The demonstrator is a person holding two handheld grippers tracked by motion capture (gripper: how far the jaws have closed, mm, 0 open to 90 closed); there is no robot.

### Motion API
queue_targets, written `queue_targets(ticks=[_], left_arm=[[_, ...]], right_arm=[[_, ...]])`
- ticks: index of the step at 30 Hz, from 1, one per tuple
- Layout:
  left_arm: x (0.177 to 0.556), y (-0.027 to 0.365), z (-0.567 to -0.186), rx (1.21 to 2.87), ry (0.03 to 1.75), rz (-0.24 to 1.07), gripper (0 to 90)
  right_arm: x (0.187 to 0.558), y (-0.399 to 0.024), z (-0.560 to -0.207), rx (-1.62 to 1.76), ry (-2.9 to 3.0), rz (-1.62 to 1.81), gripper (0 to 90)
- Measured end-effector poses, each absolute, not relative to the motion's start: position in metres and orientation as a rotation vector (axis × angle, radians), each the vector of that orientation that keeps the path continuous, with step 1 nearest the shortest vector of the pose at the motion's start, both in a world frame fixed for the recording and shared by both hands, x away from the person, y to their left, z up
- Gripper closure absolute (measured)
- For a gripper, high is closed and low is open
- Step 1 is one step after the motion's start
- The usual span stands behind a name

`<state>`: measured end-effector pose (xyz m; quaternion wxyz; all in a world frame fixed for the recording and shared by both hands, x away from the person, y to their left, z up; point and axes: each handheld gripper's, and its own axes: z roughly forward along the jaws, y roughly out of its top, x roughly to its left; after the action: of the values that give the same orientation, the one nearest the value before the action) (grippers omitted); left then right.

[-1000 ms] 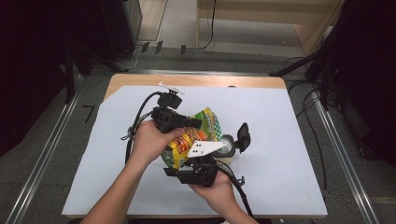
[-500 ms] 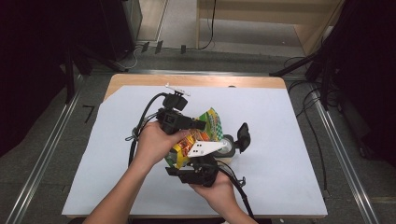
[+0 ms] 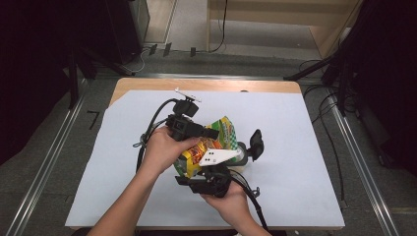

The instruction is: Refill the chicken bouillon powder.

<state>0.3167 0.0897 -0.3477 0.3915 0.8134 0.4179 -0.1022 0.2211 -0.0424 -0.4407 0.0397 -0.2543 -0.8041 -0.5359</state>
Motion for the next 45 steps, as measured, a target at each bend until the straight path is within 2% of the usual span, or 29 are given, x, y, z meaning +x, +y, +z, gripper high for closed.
queue_targets(ticks=[17,45], left_arm=[[0.3165,0.0877,-0.3483,2.050,1.090,-0.308,77.8],[0.3156,0.0884,-0.3481,2.050,1.086,-0.305,78.6]], right_arm=[[0.2228,-0.0439,-0.4420,-0.773,-2.445,-1.650,69.4],[0.2231,-0.0429,-0.4424,-0.774,-2.448,-1.648,69.6]])
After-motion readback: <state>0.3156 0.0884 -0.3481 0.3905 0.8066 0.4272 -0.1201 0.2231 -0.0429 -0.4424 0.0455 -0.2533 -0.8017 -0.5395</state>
